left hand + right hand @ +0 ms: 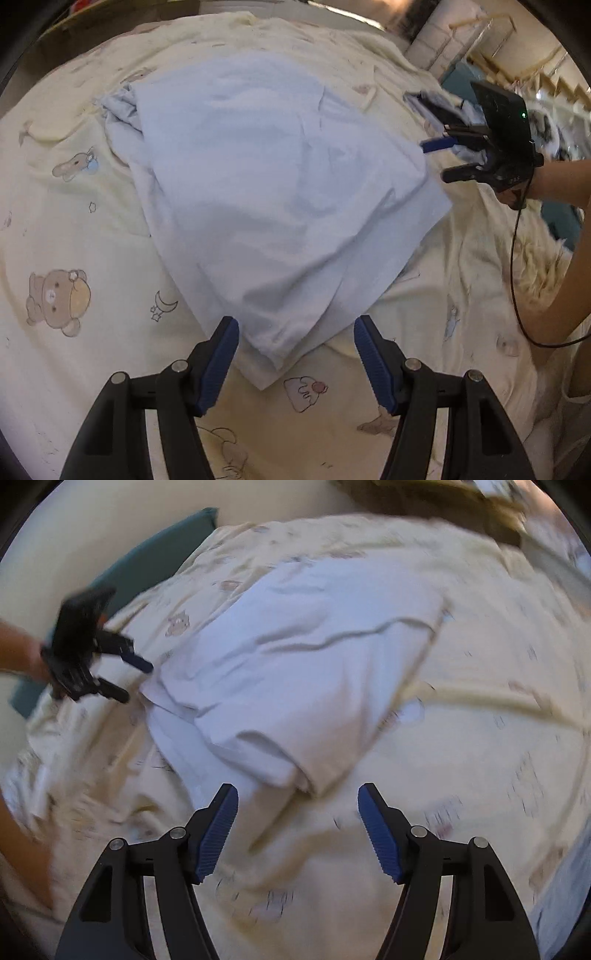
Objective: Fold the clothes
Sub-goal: 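Grasp one shirt edge with the right gripper while the left gripper grasps another edge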
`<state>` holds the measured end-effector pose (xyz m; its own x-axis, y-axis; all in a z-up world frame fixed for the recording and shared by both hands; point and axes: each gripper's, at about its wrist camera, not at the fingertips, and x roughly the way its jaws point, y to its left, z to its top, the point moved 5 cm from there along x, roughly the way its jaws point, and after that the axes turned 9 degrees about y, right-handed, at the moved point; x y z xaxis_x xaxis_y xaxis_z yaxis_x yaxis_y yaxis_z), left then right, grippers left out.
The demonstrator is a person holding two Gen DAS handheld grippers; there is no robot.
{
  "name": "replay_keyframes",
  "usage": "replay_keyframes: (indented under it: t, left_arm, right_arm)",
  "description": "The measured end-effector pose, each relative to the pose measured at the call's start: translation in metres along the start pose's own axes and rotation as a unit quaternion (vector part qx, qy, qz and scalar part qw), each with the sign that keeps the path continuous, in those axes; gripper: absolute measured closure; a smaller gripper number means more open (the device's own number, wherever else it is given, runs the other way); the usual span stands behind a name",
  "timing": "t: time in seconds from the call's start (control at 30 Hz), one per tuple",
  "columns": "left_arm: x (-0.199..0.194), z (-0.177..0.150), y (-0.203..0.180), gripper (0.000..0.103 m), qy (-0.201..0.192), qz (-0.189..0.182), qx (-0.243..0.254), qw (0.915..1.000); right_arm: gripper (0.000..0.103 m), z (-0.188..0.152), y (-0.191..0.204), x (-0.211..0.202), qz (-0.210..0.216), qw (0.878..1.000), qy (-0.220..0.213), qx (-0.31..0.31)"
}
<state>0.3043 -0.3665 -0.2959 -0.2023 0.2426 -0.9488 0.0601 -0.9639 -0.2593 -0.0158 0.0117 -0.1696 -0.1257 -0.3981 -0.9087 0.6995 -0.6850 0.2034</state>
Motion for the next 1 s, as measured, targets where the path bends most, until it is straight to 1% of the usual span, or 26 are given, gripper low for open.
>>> replay_keyframes:
  t: [0.03,0.07,0.1,0.13,0.2,0.27,0.3,0.33,0.4,0.47,0.5,0.57,0.6,0.63,0.67,0.7,0.73,0.77,0.83,0.87,0.93,0.97,1.0]
  left_arm:
    - [-0.002,0.001,0.0,0.037,0.006,0.005,-0.007,0.9999]
    - [-0.007,0.001,-0.002,0.037,0.01,0.012,-0.006,0.9999]
    - [-0.013,0.001,-0.006,0.037,0.014,0.021,-0.004,0.9997]
    - [-0.021,0.0,-0.01,0.037,0.009,0.027,-0.003,0.9996]
    - [-0.034,-0.001,-0.017,0.037,-0.003,0.033,-0.006,0.9994]
    - [-0.041,-0.004,-0.025,0.037,-0.02,0.031,-0.005,0.9993]
    - [-0.044,-0.006,-0.029,0.037,-0.029,0.029,-0.005,0.9992]
    - [-0.043,-0.007,-0.031,0.037,-0.03,0.031,0.0,0.9991]
    - [-0.032,-0.008,-0.033,0.037,-0.024,0.037,0.006,0.999]
    - [-0.021,-0.013,-0.039,0.037,-0.003,0.038,0.015,0.9992]
    - [-0.017,-0.015,-0.042,0.037,0.007,0.043,0.025,0.9987]
    - [-0.019,-0.017,-0.048,0.037,-0.004,0.052,0.042,0.9977]
    - [-0.021,-0.016,-0.048,0.037,-0.015,0.051,0.035,0.998]
    - [-0.022,-0.015,-0.047,0.037,-0.026,0.049,0.025,0.9982]
    - [-0.02,-0.013,-0.046,0.037,-0.037,0.049,0.015,0.998]
    - [-0.017,-0.012,-0.045,0.037,-0.047,0.049,0.006,0.9977]
    - [-0.013,-0.012,-0.042,0.037,-0.055,0.054,0.001,0.997]
    - [-0.007,-0.011,-0.039,0.037,-0.056,0.051,-0.008,0.9971]
    - [0.001,-0.01,-0.036,0.037,-0.058,0.039,-0.019,0.9974]
    - [0.003,-0.011,-0.037,0.037,-0.062,0.032,-0.017,0.9974]
    - [0.004,-0.012,-0.035,0.037,-0.064,0.03,-0.024,0.9972]
    - [0.006,-0.013,-0.033,0.037,-0.063,0.026,-0.031,0.9972]
    - [0.008,-0.013,-0.031,0.037,-0.062,0.021,-0.038,0.9971]
  right_arm:
    - [0.067,0.002,0.003,0.007,-0.005,1.0,0.005,-0.008]
    - [0.072,0.005,0.006,0.011,-0.01,1.0,0.006,-0.016]
    - [0.088,0.008,0.008,0.011,-0.017,1.0,0.004,-0.023]
    - [0.096,0.012,0.01,0.009,-0.024,0.999,0.004,-0.032]
    - [0.096,0.016,0.015,0.0,-0.028,0.999,0.011,-0.043]
    - [0.097,0.013,0.022,-0.015,-0.018,0.998,0.014,-0.052]
    - [0.098,0.01,0.026,-0.023,-0.013,0.998,0.015,-0.059]
    - [0.101,0.005,0.03,-0.027,-0.012,0.997,0.022,-0.067]
    - [0.101,-0.01,0.036,-0.026,-0.018,0.995,0.051,-0.084]
    - [0.101,-0.024,0.038,-0.022,-0.016,0.994,0.063,-0.086]
    - [0.101,-0.028,0.037,-0.023,-0.012,0.995,0.059,-0.081]
    - [0.101,-0.028,0.031,-0.033,-0.001,0.998,0.03,-0.051]
    - [0.099,-0.024,0.028,-0.039,-0.001,0.999,0.013,-0.034]
    - [0.095,-0.02,0.023,-0.043,-0.004,1.0,0.001,-0.02]
    - [0.087,-0.014,0.019,-0.043,-0.011,1.0,-0.004,-0.009]
    - [0.068,-0.01,0.016,-0.042,-0.015,1.0,-0.007,-0.004]
    - [0.066,-0.006,0.014,-0.037,-0.02,1.0,-0.003,-0.01]
    - [0.064,-0.003,0.014,-0.03,-0.035,0.999,0.003,-0.024]
    - [0.045,-0.001,0.016,-0.017,-0.061,0.997,0.01,-0.048]
    - [0.043,0.0,0.016,-0.011,-0.073,0.995,0.013,-0.06]
    - [0.044,0.002,0.016,-0.004,-0.079,0.994,0.008,-0.077]
    - [0.046,0.003,0.014,-0.003,-0.082,0.993,0.004,-0.082]
    - [0.066,0.005,0.012,-0.004,-0.087,0.993,-0.001,-0.085]
